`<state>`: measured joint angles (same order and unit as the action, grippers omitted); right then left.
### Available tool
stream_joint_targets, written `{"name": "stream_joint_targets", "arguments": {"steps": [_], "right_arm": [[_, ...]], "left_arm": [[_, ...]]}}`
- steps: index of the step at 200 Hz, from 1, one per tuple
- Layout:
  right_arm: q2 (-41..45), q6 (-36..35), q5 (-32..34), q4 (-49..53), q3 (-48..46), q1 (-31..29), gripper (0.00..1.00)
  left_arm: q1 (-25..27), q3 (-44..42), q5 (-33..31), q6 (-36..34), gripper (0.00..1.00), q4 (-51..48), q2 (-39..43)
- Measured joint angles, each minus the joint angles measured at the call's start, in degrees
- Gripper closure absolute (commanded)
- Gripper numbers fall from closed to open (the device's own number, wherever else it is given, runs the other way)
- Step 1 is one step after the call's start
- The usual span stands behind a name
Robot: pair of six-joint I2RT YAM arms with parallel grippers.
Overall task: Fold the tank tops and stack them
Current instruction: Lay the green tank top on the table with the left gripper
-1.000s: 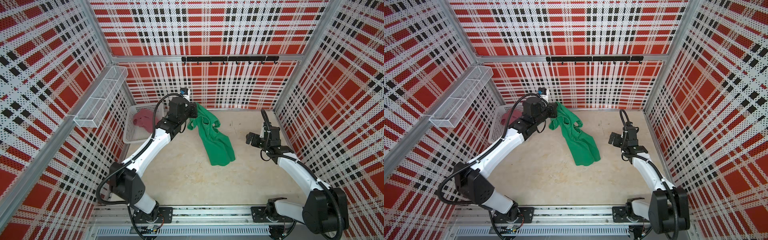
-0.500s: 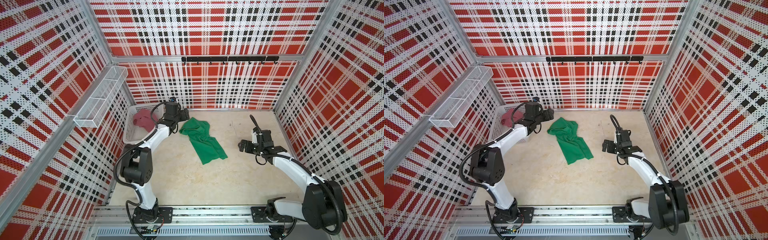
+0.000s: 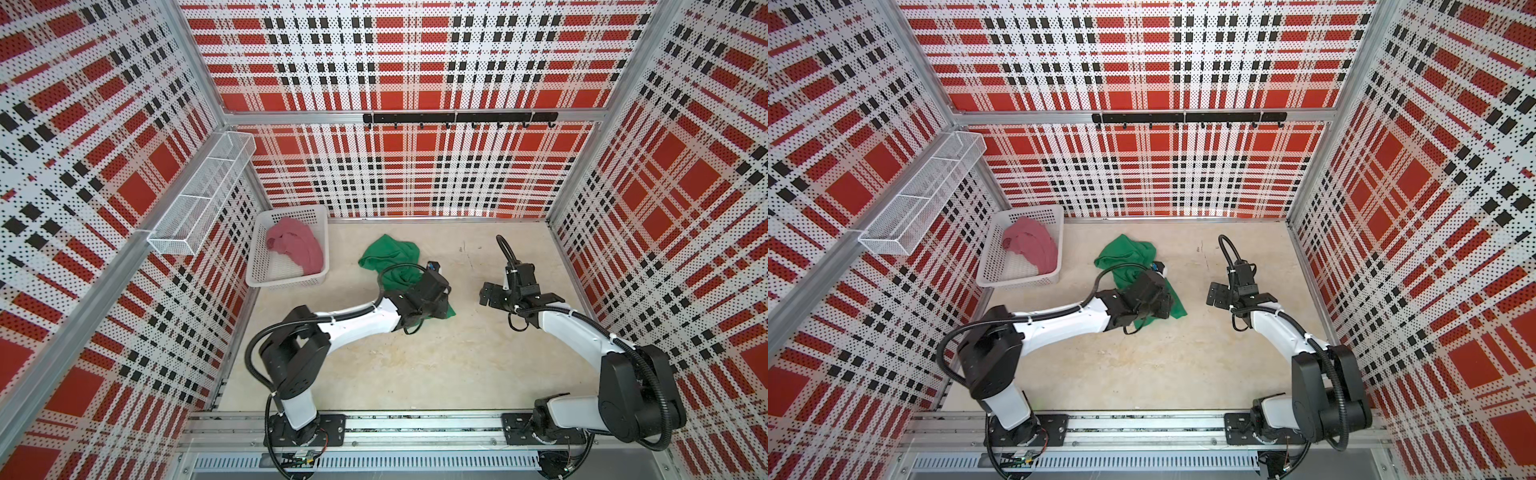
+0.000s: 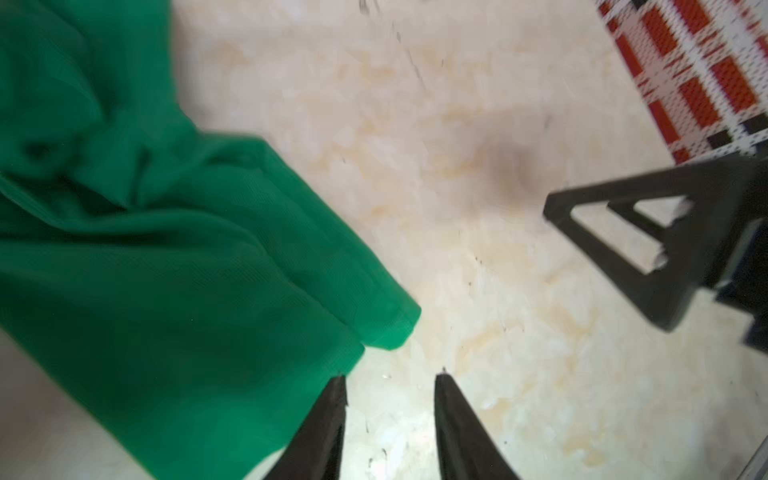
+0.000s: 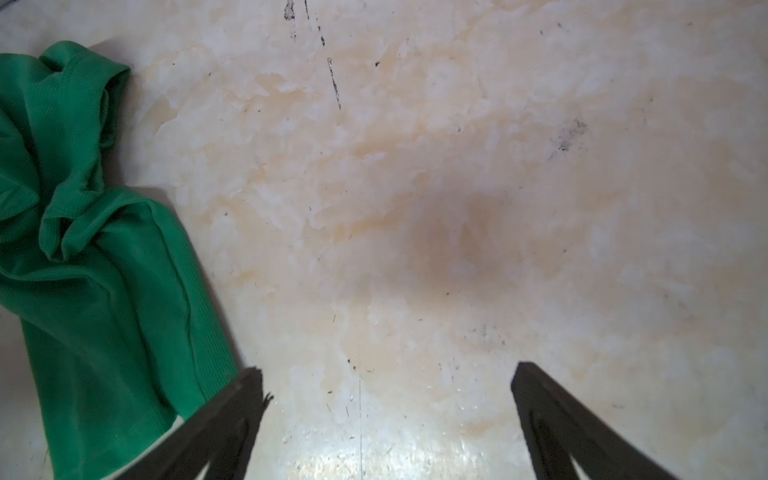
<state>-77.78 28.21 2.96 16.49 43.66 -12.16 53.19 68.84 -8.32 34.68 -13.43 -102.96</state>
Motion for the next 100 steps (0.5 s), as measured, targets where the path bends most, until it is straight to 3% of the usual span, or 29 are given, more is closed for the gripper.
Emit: {"name": "stream_joint_targets", "arguments": {"steps": [58, 100], "right_arm": [[-0.04, -0.26, 0.31, -0.96, -0.85, 0.0, 0.0], [-0.85, -0.28, -0.39, -1.46, -1.36, 0.0, 0.0]], "left_arm": [[-0.42, -0.02, 1.18, 4.76, 0.49, 0.09, -4.61], [-1.55, 0.76, 1.2, 4.79, 0.51, 0.0, -7.21]]}}
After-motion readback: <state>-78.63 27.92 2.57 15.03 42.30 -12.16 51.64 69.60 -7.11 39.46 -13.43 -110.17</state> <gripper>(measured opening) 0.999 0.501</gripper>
